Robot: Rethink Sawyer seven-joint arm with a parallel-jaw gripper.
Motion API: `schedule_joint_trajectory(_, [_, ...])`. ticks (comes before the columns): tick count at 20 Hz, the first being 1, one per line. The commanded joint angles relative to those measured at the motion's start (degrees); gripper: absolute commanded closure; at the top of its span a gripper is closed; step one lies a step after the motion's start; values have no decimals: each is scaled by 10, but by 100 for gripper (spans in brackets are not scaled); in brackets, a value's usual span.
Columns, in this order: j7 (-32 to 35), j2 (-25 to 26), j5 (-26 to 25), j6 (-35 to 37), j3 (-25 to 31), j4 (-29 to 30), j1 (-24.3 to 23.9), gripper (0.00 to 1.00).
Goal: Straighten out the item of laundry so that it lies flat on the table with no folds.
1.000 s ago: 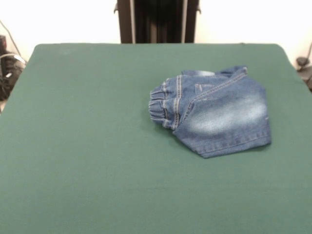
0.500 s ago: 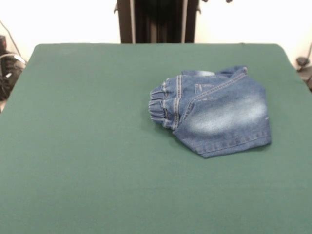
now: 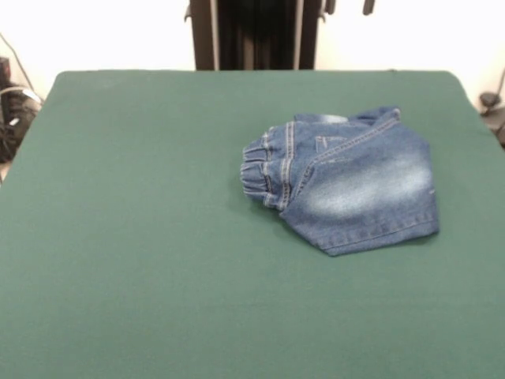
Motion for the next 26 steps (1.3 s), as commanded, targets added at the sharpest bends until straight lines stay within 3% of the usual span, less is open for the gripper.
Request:
schedule_joint_trajectory(1, [128, 38, 17, -30, 18, 19, 1, 0])
schedule_joint_trajectory(26, [114, 78, 22, -36, 32, -13, -20, 0])
